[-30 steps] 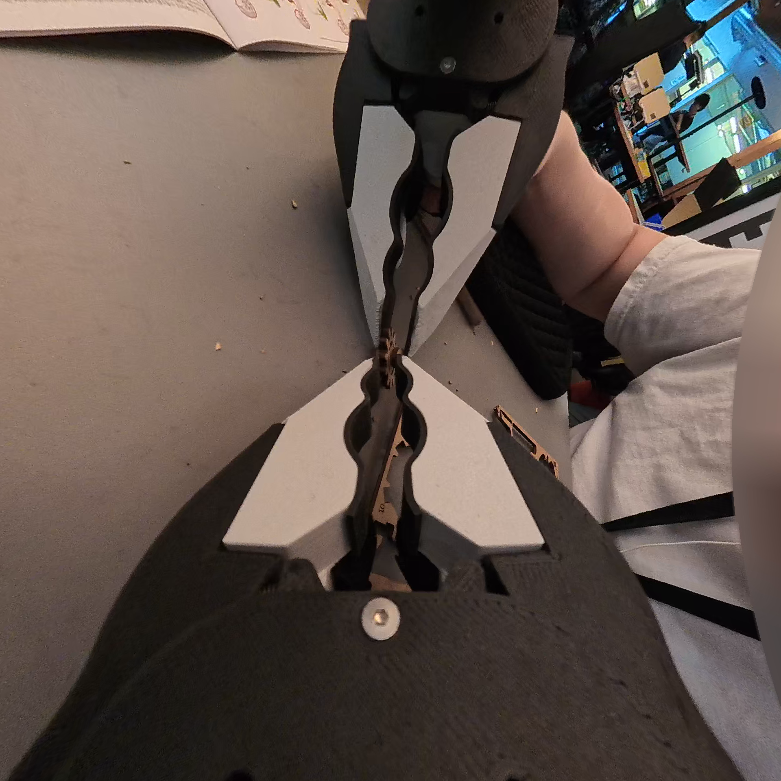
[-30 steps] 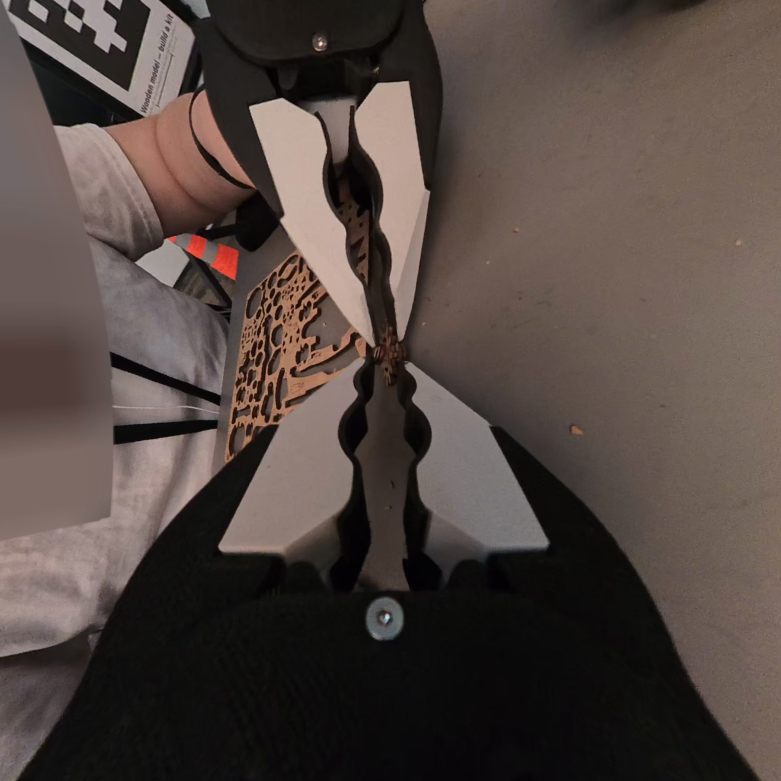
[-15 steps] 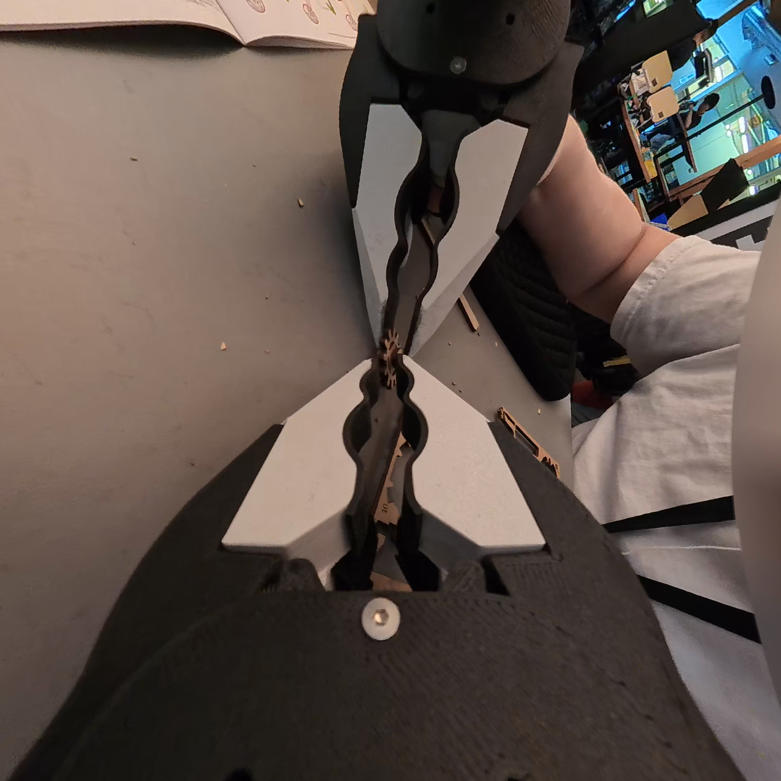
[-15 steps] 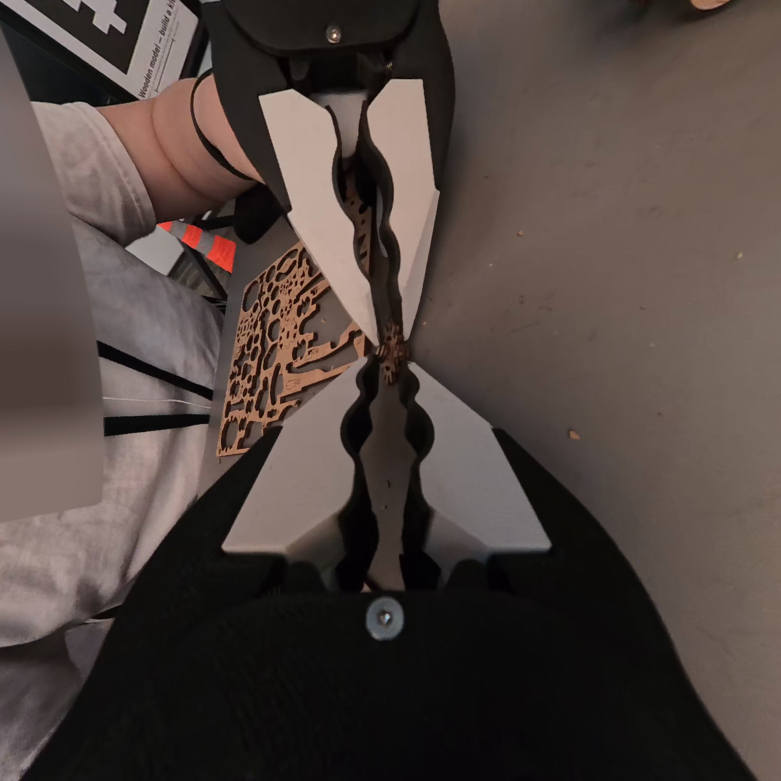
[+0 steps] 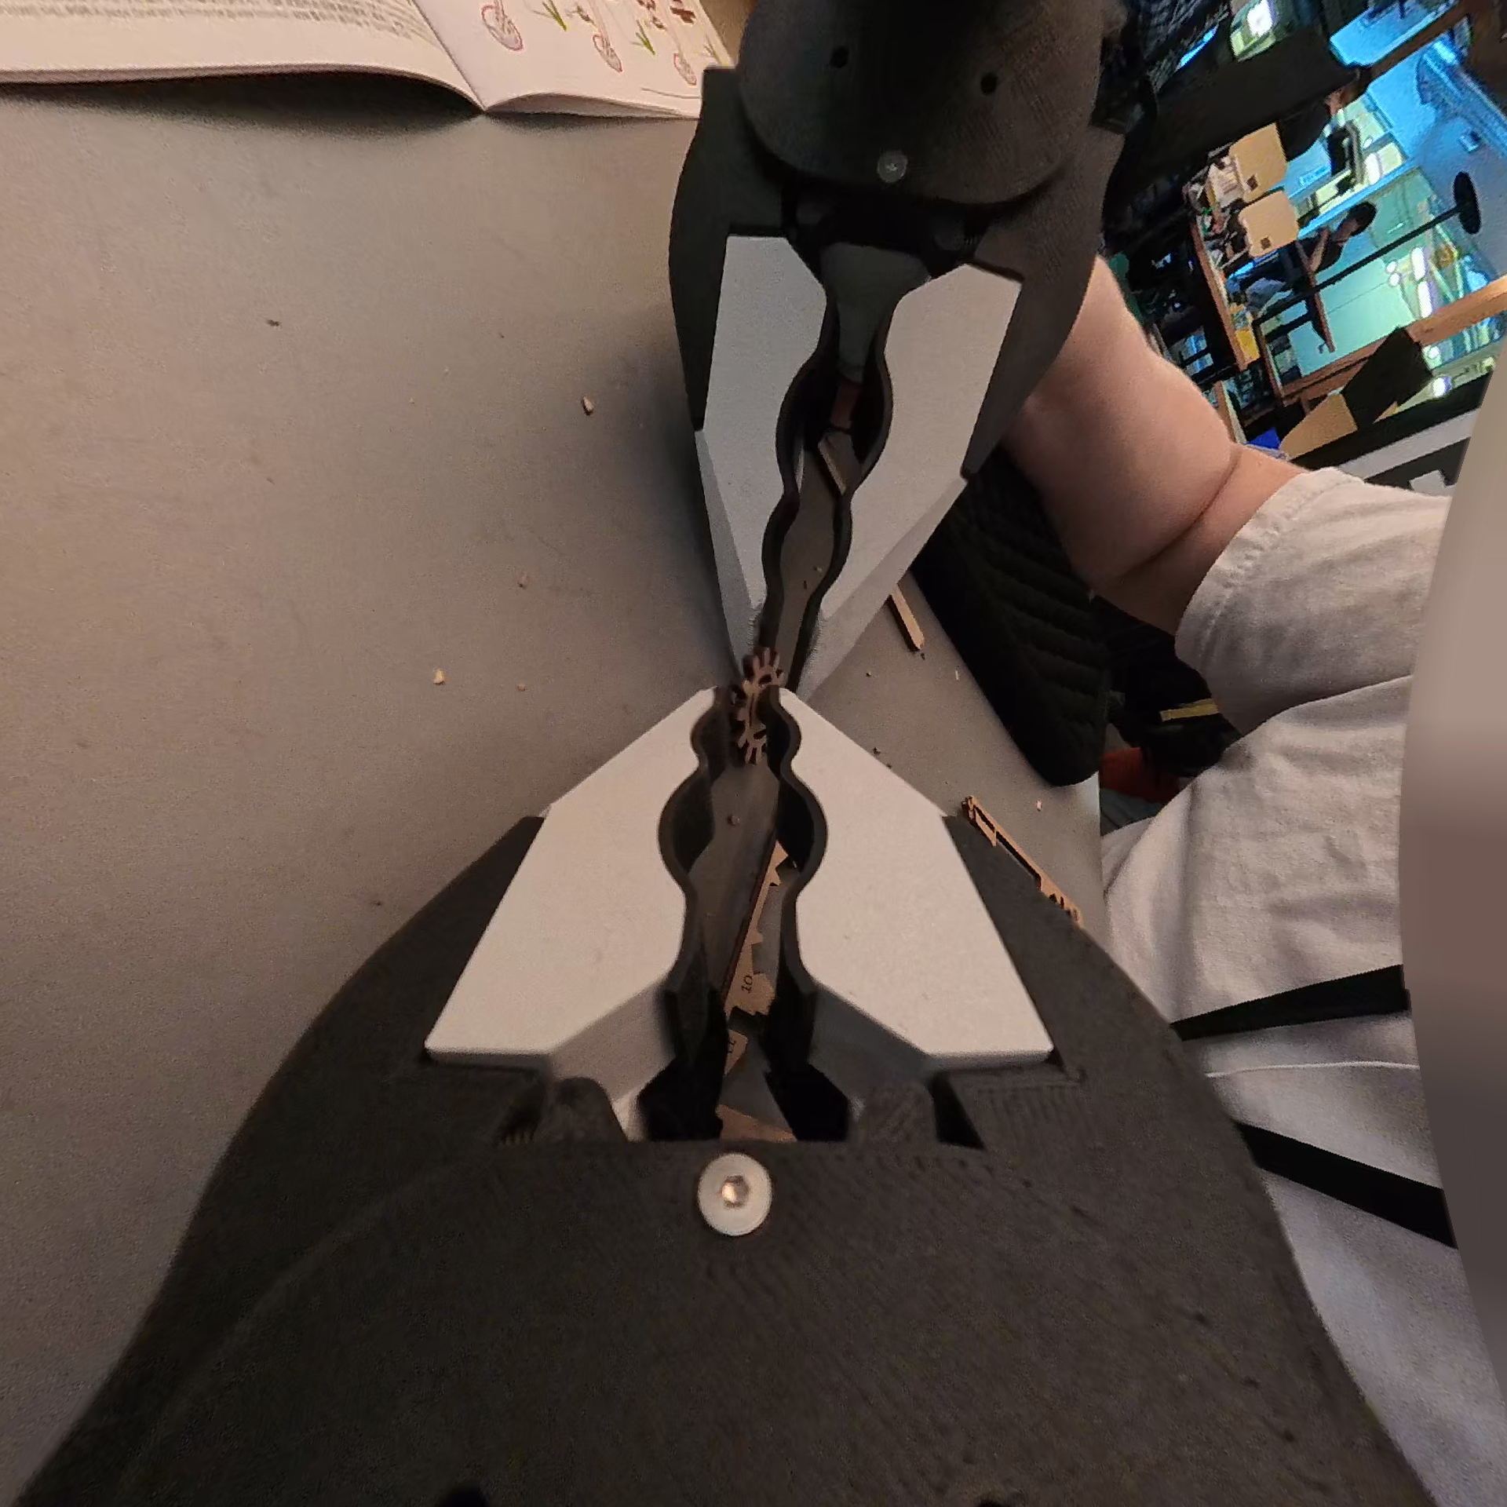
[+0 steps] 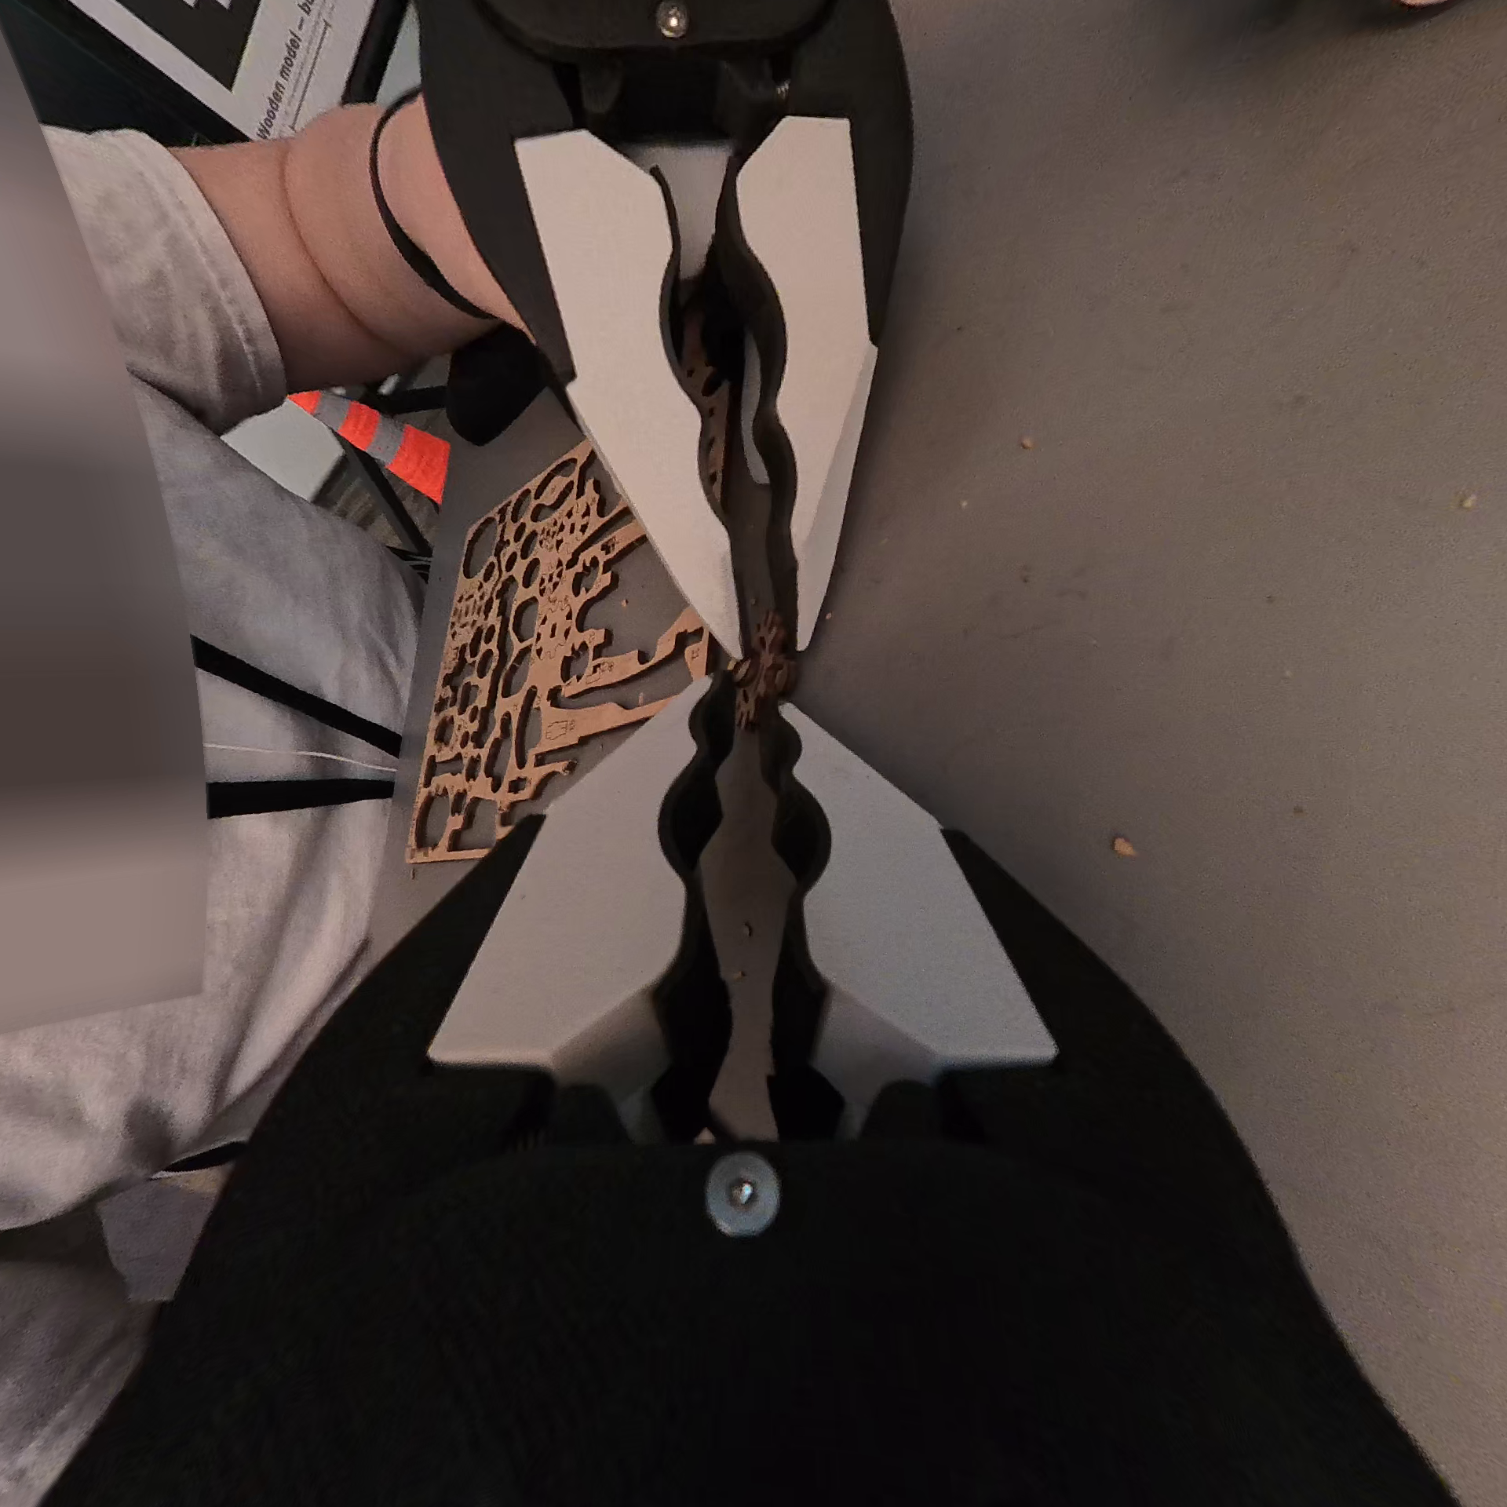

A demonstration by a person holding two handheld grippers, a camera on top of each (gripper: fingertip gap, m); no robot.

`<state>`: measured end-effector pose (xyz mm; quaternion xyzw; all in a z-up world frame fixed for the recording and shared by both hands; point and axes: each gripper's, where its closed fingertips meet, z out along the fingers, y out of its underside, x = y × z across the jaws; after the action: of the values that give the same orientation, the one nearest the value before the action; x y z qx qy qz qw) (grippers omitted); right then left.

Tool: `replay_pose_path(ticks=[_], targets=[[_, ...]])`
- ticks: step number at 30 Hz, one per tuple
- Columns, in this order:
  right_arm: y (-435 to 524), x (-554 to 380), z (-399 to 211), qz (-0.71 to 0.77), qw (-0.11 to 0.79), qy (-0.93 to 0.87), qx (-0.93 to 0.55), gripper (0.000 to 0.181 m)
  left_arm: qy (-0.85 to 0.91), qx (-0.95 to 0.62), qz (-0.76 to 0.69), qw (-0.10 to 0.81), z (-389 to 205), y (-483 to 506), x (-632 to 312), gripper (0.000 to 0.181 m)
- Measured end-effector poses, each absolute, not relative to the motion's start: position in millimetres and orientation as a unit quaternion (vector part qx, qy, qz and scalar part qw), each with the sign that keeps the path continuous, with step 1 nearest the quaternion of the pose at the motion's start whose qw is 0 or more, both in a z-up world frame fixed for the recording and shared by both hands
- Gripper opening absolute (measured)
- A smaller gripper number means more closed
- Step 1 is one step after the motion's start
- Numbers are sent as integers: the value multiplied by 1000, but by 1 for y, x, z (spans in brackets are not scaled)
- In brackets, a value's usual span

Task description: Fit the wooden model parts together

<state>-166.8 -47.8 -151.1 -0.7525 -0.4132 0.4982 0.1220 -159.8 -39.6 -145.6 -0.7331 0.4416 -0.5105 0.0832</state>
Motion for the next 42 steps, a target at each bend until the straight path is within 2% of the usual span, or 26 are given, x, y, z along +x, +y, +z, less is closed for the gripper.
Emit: replay_pose_path(ticks=[5, 8, 11, 12, 14, 16, 18, 20, 22, 26, 28, 32, 38, 39, 40, 42], targets=[[-48, -166, -145, 520, 120, -400, -745, 5, 434, -722, -534, 76, -140, -42, -160, 5], [-46, -167, -141, 520, 144, -403, -739, 5, 425, -704, -565, 70, -129, -45, -160, 22], [-37, -168, -132, 498, 210, -423, -728, 5, 439, -685, -572, 103, -116, -42, -162, 33], [-34, -168, -129, 476, 246, -446, -717, 6, 452, -682, -562, 120, -114, -39, -164, 33], [-28, -170, -111, 440, 339, -483, -677, 6, 485, -684, -519, 164, -117, -32, -167, 44], [-25, -171, -92, 413, 408, -498, -644, 6, 528, -669, -485, 196, -120, -32, -167, 40], [-29, -170, -89, 389, 430, -524, -624, 6, 549, -637, -492, 224, -109, -39, -163, 35], [-29, -171, -86, 369, 458, -535, -607, 6, 556, -628, -483, 254, -103, -37, -163, 22], [-33, -173, -76, 371, 483, -539, -581, 6, 568, -615, -477, 267, -103, -38, -164, 0], [-33, -172, -73, 349, 504, -549, -568, 6, 581, -586, -484, 292, -93, -41, -164, 0], [-31, -171, -73, 331, 512, -553, -568, 6, 586, -579, -480, 301, -91, -43, -164, 8], [-34, -171, -68, 347, 514, -549, -560, 6, 585, -576, -471, 324, -87, -41, -163, 0], [-34, -171, -69, 348, 513, -548, -561, 6, 592, -578, -447, 340, -89, -39, -164, 1], [-36, -171, -69, 352, 511, -551, -559, 6, 583, -585, -441, 352, -87, -33, -164, 17], [-36, -171, -69, 353, 509, -550, -560, 6, 575, -589, -440, 360, -85, -30, -164, 24], [-36, -172, -70, 353, 506, -552, -561, 6, 567, -581, -461, 360, -79, -31, -165, 27]])
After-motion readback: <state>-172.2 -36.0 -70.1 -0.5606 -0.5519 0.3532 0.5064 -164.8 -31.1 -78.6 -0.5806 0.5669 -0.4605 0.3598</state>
